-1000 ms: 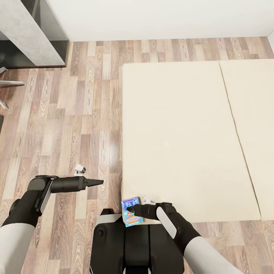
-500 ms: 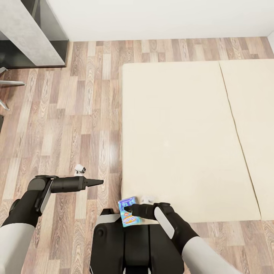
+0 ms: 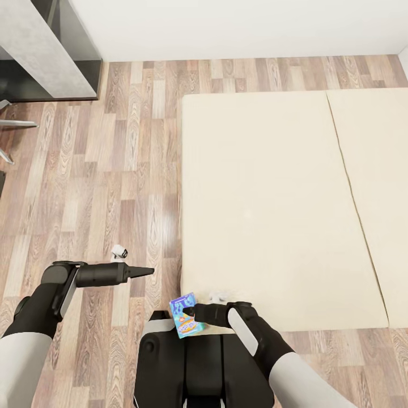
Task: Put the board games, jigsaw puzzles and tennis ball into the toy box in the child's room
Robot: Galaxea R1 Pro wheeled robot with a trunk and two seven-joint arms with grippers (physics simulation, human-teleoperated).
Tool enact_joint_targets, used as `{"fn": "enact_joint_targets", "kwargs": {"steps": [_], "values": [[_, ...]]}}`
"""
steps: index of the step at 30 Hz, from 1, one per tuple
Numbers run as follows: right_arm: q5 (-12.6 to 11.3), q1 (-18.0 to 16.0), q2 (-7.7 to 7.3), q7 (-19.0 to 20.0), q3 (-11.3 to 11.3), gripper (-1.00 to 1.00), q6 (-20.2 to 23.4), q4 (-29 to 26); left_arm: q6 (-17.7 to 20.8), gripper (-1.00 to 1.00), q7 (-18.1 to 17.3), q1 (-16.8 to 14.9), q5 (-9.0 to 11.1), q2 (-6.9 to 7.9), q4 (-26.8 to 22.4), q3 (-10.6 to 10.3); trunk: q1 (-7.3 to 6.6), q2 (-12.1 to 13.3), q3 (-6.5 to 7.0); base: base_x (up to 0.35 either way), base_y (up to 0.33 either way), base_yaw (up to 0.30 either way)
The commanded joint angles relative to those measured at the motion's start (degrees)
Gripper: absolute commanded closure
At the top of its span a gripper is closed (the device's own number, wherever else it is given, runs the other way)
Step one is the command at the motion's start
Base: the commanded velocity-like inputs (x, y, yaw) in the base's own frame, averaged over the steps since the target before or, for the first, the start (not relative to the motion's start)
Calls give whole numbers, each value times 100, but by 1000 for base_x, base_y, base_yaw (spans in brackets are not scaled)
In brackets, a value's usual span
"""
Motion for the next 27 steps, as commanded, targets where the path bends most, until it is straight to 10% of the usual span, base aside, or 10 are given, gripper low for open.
{"fn": "enact_joint_targets", "kwargs": {"steps": [1, 27], "values": [[7, -2, -1, 11, 0, -100, 19, -3, 60, -100, -31, -1, -23, -1, -3, 2, 3, -9, -5, 0, 0, 0], [16, -1, -7, -46, 136, -100, -54, -82, 60, -100, -31, -1, -25, -4, -3, 7, 3, -9, -5, 0, 0, 0]]}}
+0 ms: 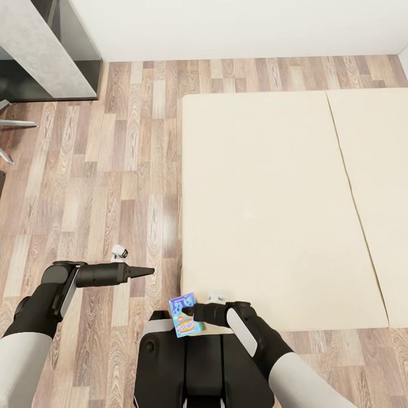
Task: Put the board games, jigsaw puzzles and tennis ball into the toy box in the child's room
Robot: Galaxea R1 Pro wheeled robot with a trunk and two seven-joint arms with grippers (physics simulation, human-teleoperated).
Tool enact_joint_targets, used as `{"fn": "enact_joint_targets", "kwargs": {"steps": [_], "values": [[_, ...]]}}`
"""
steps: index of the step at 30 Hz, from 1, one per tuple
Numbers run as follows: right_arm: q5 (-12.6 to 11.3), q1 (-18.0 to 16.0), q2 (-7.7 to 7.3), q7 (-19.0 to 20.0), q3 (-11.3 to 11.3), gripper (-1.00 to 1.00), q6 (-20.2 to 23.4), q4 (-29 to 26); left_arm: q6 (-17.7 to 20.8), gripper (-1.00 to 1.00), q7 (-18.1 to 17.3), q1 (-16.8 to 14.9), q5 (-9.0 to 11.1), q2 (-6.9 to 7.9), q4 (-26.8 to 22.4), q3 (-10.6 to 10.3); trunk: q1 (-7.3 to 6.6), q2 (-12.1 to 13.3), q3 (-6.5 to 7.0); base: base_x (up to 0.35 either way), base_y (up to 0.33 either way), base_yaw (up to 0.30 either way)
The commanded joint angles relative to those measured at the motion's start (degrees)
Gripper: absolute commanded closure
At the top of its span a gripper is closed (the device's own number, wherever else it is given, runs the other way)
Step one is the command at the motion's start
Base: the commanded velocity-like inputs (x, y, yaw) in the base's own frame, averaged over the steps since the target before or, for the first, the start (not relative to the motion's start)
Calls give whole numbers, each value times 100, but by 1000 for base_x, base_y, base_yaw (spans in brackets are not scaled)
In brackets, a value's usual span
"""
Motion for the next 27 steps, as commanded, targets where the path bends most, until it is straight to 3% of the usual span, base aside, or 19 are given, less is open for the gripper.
{"fn": "enact_joint_targets", "kwargs": {"steps": [1, 7, 17, 27], "values": [[6, -2, -3, 9, 3, -100, 18, -19, 60, -100, -31, -1, -23, 1, -3, 2, 3, -9, -5, 0, 0, 0], [6, 16, -43, 5, 10, -100, 11, -119, 60, -100, -31, -1, -23, 1, -3, 1, 3, -9, -5, 0, 0, 0], [6, 52, -111, -74, 13, -100, 311, -1228, 60, -100, -31, -1, -23, 1, -3, -2, 3, -9, -5, 0, 0, 0], [-1, 51, -137, -106, -2, -100, 421, -1350, 60, -100, -31, -1, -23, 1, -3, -3, 3, -9, -5, 0, 0, 0]]}}
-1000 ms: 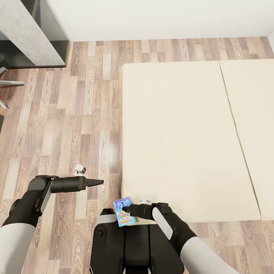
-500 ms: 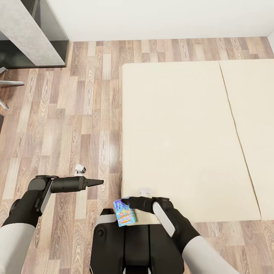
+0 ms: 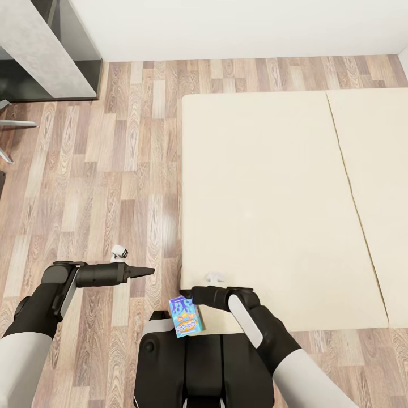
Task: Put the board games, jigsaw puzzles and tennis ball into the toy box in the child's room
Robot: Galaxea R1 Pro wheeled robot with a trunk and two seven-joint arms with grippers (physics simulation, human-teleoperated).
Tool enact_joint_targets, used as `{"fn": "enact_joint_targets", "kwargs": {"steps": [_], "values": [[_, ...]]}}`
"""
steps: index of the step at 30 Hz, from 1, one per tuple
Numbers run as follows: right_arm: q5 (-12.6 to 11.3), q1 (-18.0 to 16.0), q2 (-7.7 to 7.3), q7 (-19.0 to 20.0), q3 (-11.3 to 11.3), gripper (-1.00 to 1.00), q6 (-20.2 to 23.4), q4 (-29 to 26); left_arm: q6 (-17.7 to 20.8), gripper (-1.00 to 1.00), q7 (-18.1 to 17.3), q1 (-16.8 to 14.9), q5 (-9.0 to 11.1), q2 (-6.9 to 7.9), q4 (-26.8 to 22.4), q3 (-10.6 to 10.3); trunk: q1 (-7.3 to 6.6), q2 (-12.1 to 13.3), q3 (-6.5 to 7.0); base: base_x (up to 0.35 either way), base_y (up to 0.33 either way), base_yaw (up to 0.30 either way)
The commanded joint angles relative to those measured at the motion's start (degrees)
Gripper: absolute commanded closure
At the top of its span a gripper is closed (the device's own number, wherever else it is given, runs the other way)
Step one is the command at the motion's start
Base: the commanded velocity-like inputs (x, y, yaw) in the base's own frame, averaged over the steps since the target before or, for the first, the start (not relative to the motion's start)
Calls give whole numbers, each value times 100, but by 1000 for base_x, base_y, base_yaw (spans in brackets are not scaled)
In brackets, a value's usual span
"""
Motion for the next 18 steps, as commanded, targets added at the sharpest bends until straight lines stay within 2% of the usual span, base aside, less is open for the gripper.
{"fn": "enact_joint_targets", "kwargs": {"steps": [1, 3, 6, 8, 9, 12, 13, 16, 18], "values": [[12, -2, -1, 16, -5, -100, 26, -6, 60, -100, -31, -1, -23, 0, -3, 2, 3, -9, -6, 0, 0, 0], [11, -2, -30, 19, -8, -100, 29, -24, 60, -100, -31, -1, -23, 0, -3, 2, 3, -9, -6, 0, 0, 0], [-1, -2, -180, 30, -10, -100, 47, -185, 60, -100, -31, -1, -23, 2, -3, 2, 3, -9, -6, 0, 0, 0], [-30, 9, -351, 39, -11, -100, 105, -467, 60, -100, -31, -1, -23, 6, -3, 2, 3, -9, -6, 0, 0, 0], [-49, 43, -467, 43, -11, -100, 175, -740, 60, -100, -31, -1, -21, 7, -3, 2, 3, -9, -6, 0, 0, 0], [-69, 187, -612, 46, -13, -100, 337, -1244, 60, -100, -31, -1, -17, 8, -3, 2, 3, -9, -6, 0, 0, 0], [-73, 331, -676, 47, -26, -100, 469, -1608, 60, -100, -31, -1, -16, 9, -3, 2, 3, -9, -6, 0, 0, 0], [-74, 630, -748, 49, -56, -100, 687, -2296, 60, -100, -31, -1, -15, 9, -3, 2, 3, -9, -6, 0, 0, 0], [-74, 753, -770, 49, -72, -100, 752, -2557, 60, -100, -31, -1, -14, 9, -3, 2, 3, -9, -6, 0, 0, 0]]}}
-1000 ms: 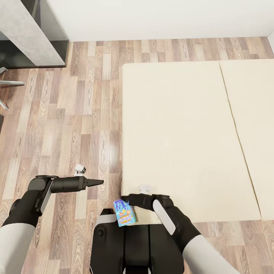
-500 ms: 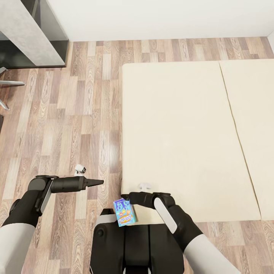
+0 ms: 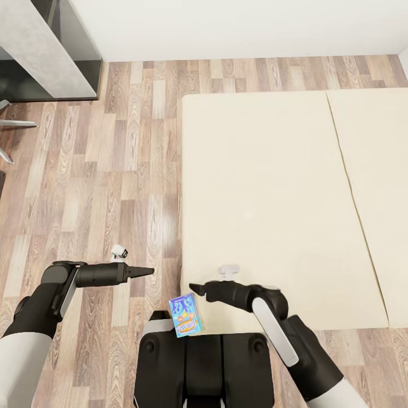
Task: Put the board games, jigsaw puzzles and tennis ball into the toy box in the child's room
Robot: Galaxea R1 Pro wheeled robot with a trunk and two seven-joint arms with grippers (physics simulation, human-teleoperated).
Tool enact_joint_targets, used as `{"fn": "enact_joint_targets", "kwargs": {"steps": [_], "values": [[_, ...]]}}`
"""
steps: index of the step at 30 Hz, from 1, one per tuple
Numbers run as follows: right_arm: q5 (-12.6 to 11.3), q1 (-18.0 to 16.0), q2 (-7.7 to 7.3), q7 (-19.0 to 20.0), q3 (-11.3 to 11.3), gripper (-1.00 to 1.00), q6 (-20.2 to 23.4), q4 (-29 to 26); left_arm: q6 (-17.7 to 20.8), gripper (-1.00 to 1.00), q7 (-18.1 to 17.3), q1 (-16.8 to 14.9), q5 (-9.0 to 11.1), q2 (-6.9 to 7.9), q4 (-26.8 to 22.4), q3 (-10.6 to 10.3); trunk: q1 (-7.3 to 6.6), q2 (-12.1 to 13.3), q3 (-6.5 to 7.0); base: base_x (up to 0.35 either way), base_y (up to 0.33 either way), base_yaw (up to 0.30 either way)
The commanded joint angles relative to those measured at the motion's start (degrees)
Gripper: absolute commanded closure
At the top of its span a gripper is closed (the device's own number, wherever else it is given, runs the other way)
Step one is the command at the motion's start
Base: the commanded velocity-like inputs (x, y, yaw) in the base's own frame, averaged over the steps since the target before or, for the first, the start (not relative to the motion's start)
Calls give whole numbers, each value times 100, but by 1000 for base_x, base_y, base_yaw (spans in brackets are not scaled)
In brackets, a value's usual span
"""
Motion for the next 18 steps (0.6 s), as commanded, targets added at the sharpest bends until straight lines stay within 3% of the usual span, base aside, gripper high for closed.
{"fn": "enact_joint_targets", "kwargs": {"steps": [1, 6, 18], "values": [[30, 47, -11, 26, -4, -100, 43, -109, 60, -100, -31, -1, -22, 0, -3, 2, 4, -8, -6, 0, 0, 0], [30, 208, -36, 27, -22, -100, 116, -460, 60, -100, -31, -1, -28, 0, -3, 2, 4, -8, -6, 0, 0, 0], [93, 245, -41, -1, -18, -100, 80, -529, 60, -100, -31, -1, -30, -4, -3, -5, 4, -8, 8, 0, 0, 0]]}}
